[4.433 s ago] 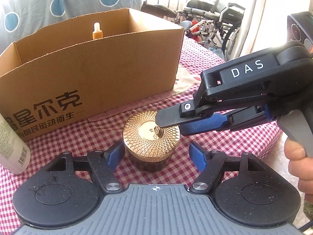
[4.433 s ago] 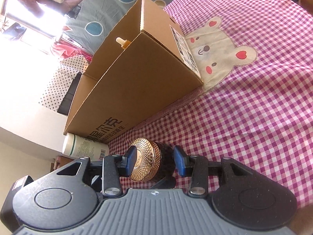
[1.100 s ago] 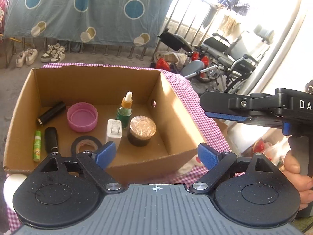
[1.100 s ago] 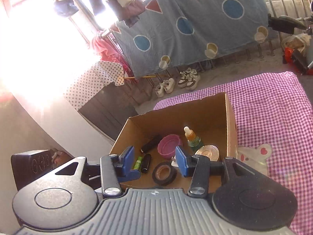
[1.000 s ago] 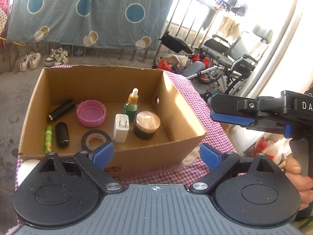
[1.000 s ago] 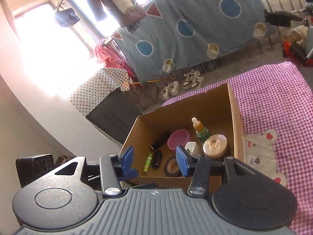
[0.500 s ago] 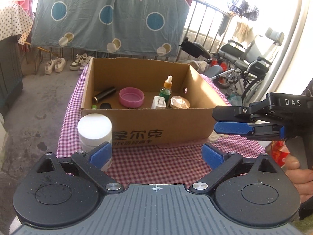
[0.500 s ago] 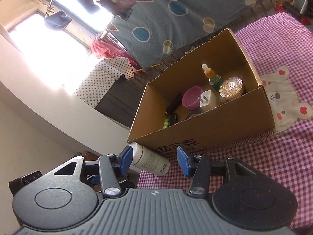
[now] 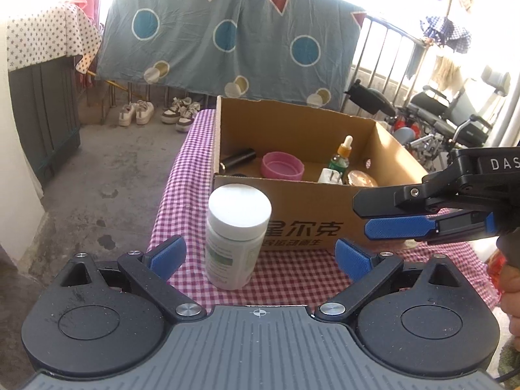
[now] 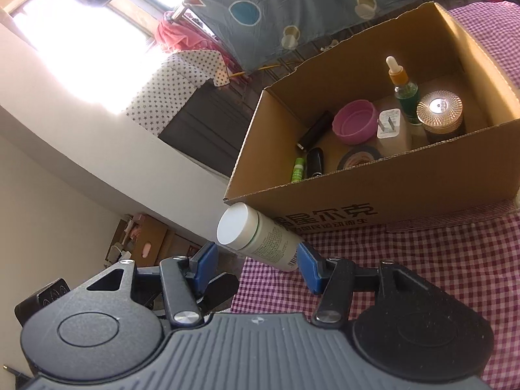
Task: Organize rigid objects
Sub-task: 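Move the right tool to the white plastic tub, then close the right tool around the white tub's lid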
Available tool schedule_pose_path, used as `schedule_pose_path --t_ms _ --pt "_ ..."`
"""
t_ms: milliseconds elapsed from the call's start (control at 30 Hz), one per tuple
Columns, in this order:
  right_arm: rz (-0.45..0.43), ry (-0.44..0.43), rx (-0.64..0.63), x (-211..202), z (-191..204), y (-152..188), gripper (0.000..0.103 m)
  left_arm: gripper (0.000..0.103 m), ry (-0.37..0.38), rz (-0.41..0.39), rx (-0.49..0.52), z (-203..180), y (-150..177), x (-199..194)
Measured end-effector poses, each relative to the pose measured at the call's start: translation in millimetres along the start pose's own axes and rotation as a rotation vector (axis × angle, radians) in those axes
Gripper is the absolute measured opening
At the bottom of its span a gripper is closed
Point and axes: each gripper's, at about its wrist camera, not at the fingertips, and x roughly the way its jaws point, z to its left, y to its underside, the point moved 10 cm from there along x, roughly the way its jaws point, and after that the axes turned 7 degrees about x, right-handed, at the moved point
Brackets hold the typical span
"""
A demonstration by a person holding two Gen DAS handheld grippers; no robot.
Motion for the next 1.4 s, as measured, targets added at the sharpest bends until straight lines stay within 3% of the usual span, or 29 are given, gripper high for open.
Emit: schedule_pose_path --t_ms 167,433,767,833,1400 --pt "0.017 0.005 -0.033 25 15 -7 0.057 0.096 -0.01 0.016 -0.006 12 2 19" --pt "0.052 0.034 -0.002 62 14 -14 0.057 0.08 0.026 0.072 0.003 11 5 49" --pt "0.071 0.065 -0.007 83 9 -16 0.056 0.062 0.009 0.087 -0.001 14 2 61" --pt "0.075 0.062 -0.014 86 9 -16 0.052 0.059 0.001 0.091 -0.001 14 3 62" --pt "0.073 0.013 -0.006 75 17 -12 0.047 0.054 -0.02 0.061 0.001 6 -2 44"
